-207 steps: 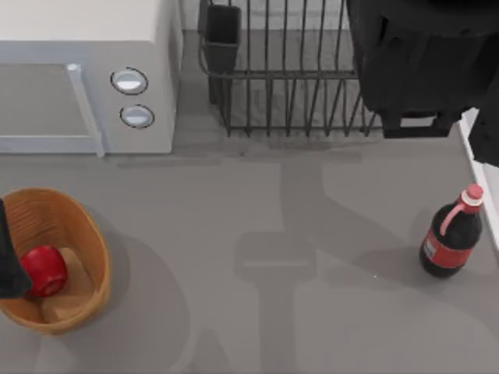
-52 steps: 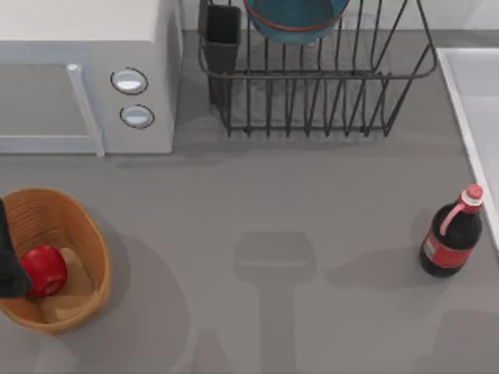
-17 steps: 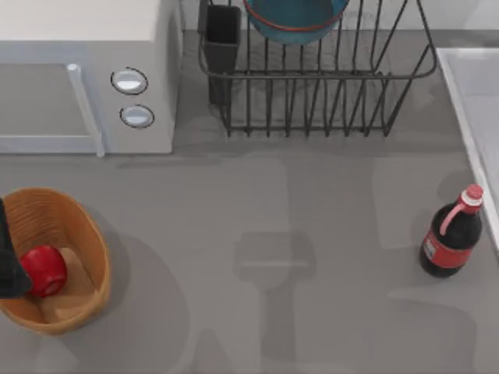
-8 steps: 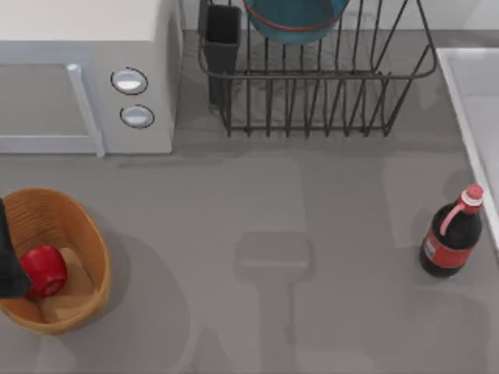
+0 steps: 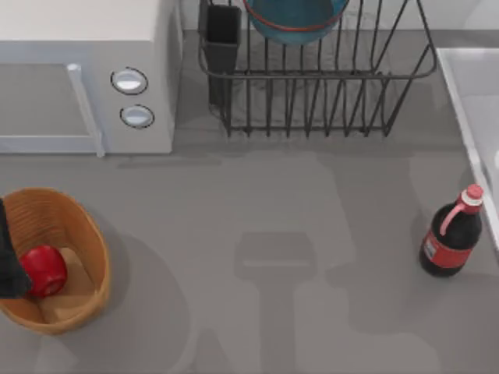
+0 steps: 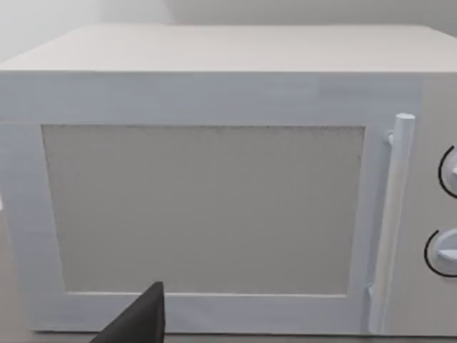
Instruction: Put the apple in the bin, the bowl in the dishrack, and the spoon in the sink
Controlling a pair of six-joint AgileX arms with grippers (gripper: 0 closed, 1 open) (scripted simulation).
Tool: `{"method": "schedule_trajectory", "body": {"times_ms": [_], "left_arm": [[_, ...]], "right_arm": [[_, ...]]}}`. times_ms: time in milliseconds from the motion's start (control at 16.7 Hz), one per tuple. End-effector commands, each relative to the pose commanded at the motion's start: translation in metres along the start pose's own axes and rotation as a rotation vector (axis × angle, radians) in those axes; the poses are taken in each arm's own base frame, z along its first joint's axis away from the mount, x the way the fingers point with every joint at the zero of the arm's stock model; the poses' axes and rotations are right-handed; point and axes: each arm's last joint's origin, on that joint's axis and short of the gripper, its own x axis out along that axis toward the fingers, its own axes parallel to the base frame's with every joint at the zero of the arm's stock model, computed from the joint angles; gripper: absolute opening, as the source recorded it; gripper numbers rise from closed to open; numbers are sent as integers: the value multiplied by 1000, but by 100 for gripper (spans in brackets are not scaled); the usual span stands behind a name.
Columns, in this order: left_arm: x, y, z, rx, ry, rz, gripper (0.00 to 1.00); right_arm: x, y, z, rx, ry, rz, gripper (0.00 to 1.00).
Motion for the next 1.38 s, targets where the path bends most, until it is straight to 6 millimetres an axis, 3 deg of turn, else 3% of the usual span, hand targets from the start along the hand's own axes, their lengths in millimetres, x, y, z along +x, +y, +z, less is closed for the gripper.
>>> {"method": "schedule_trajectory", "body": {"times_ms": [240,1020,1380], "left_arm": [[0,0,0,0,0,0,100],[0,0,0,0,0,0,100],[0,0,0,0,0,0,100]], "right_arm": [[1,0,0,0,1,-1,0],[1,0,0,0,1,-1,98],[1,0,0,0,1,-1,100]]}}
